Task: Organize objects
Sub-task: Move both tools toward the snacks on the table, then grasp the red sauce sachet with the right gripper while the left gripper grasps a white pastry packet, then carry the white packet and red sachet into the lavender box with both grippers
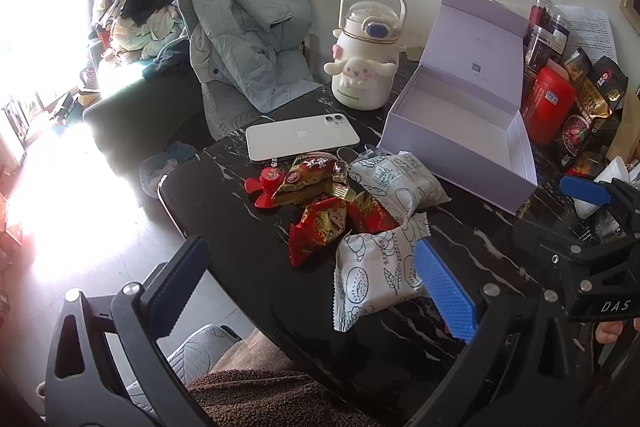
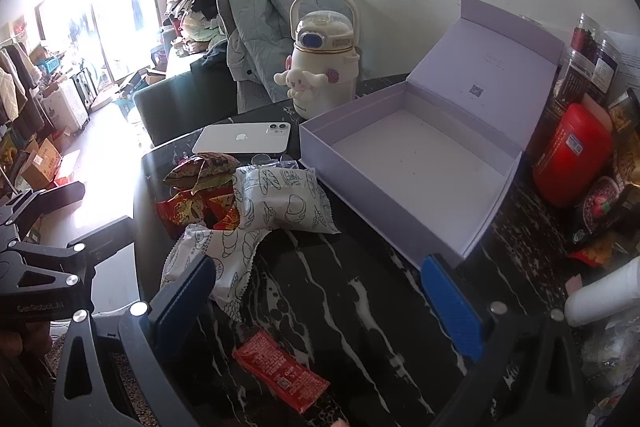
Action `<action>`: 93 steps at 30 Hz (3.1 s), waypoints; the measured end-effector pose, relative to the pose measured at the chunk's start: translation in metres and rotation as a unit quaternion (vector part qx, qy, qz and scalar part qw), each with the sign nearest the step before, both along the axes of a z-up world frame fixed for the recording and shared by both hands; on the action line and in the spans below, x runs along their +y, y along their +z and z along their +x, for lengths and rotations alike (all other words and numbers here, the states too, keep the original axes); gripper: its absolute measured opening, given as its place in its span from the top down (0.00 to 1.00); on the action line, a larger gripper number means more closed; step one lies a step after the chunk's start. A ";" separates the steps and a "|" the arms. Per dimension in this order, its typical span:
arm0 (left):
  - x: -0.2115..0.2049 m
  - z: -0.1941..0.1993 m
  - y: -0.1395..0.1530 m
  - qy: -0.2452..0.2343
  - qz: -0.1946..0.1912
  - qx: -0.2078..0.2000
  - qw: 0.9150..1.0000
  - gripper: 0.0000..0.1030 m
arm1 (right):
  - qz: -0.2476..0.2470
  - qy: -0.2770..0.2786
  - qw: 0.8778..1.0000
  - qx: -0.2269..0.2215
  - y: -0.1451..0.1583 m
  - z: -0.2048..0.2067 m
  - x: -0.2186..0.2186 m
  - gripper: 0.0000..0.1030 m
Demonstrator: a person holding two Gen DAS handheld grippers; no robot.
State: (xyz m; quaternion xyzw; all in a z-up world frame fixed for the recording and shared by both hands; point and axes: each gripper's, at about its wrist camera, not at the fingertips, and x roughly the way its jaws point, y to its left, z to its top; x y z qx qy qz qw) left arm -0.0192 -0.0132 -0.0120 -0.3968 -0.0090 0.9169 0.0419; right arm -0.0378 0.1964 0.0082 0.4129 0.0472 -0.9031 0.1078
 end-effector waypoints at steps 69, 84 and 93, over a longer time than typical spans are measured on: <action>0.070 -0.042 -0.072 -0.160 0.015 -0.114 0.980 0.01 | 0.014 0.151 0.983 -0.101 -0.090 0.042 0.006 0.75; 0.050 -0.038 -0.071 -0.140 0.028 -0.096 0.985 0.36 | 0.011 0.129 0.987 -0.091 -0.088 0.036 0.013 0.78; 0.047 -0.034 -0.055 -0.171 0.056 -0.102 0.978 0.41 | 0.014 0.123 0.991 -0.057 -0.061 0.031 0.007 0.79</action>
